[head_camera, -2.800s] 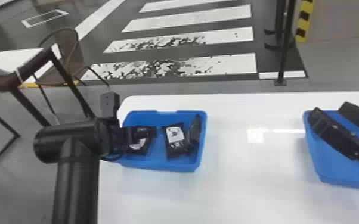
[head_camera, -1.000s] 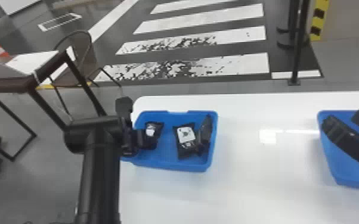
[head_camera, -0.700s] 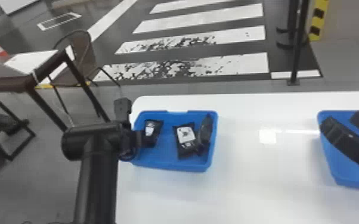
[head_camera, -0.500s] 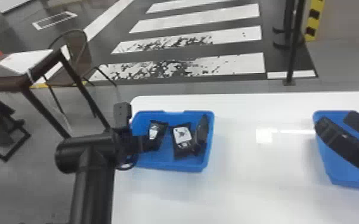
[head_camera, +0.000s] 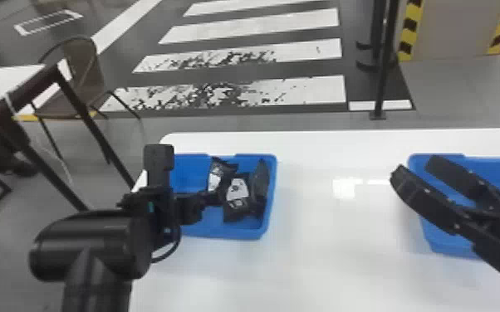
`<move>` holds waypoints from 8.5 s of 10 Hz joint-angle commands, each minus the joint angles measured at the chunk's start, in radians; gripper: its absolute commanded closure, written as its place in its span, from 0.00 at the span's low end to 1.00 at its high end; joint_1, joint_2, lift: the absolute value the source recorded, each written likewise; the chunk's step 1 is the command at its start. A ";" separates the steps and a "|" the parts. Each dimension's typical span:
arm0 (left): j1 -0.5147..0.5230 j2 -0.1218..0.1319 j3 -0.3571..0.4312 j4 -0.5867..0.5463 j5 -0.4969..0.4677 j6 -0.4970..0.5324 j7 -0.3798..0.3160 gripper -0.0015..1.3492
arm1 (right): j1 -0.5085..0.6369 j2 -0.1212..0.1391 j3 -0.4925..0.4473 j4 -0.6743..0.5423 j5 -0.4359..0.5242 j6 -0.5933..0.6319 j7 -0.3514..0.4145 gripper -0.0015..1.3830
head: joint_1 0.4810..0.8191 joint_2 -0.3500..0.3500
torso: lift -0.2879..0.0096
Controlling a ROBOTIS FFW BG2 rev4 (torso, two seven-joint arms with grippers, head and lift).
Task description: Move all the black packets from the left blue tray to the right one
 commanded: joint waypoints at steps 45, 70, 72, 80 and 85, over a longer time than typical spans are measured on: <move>0.083 -0.015 0.062 -0.121 0.178 -0.090 -0.005 0.14 | -0.042 0.022 -0.187 0.020 0.271 -0.195 -0.229 0.14 | 0.63 0.48 | 0.50; 0.051 0.004 0.044 -0.099 0.215 0.079 0.010 0.90 | -0.003 0.020 -0.043 -0.005 -0.020 -0.131 -0.149 0.14 | 0.63 0.69 | 0.50; 0.102 -0.001 0.070 -0.209 0.245 0.099 0.010 0.90 | -0.003 0.020 -0.035 0.000 -0.030 -0.126 -0.148 0.14 | 0.63 0.71 | 0.50; 0.063 0.031 -0.176 -0.248 0.507 -0.019 -0.053 0.90 | -0.182 0.014 -0.007 0.191 -0.066 -0.015 -0.050 0.14 | 0.63 0.52 | 0.50; 0.029 0.037 -0.245 -0.248 0.566 -0.051 -0.059 0.90 | -0.229 0.009 0.027 0.260 -0.068 0.014 -0.048 0.14 | 0.63 0.41 | 0.50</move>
